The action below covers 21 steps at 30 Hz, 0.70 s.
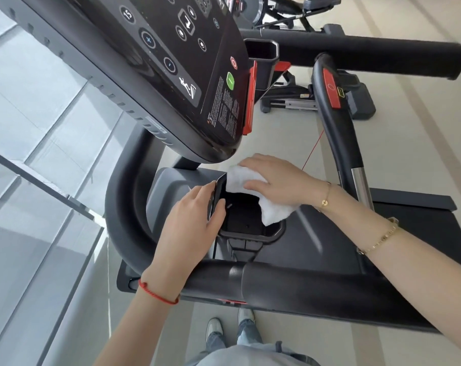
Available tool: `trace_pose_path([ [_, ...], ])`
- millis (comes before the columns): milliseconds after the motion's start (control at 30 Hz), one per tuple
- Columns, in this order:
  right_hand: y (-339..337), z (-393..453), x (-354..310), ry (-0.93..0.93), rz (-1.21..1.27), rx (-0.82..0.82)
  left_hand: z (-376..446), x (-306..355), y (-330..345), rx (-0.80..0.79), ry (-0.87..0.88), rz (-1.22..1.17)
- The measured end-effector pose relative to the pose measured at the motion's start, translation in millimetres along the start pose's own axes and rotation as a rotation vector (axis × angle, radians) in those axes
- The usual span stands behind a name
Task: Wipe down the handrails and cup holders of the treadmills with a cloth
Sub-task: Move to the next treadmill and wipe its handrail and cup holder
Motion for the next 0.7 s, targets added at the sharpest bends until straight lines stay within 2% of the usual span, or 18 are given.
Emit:
trace_pose_path([
  [133,2,4,-6,0.049,0.053,0.031,0,-1,0,-0.003,-0.006,0.004],
  [233,1,-21,-2,0.210,0.203,0.132,0,0,0,-0.006,-0.003,0.006],
  [467,15,-85,-21,0.535,0.403,0.231,0,-3,1,-0.028,-0.001,0.012],
  [567,11,-109,-26,0.489,0.361,0.335,-1,-3,0,-0.026,0.017,0.025],
  [633,2,-121,-33,0.350,0.296,0.396,-3,-3,-2,-0.011,0.025,0.026],
  [700,-7,-126,-39,0.162,0.242,0.329,-6,-3,-4,0.002,0.032,0.021],
])
Point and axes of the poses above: each hand's wrist, its own z-axis towards the middle knuckle, its own y-axis out of the palm, x = y × z, the point moved 1 cm from there along z, towards the middle knuckle, and after that the axes turned 7 degrees about x, right-handed, at the moved point
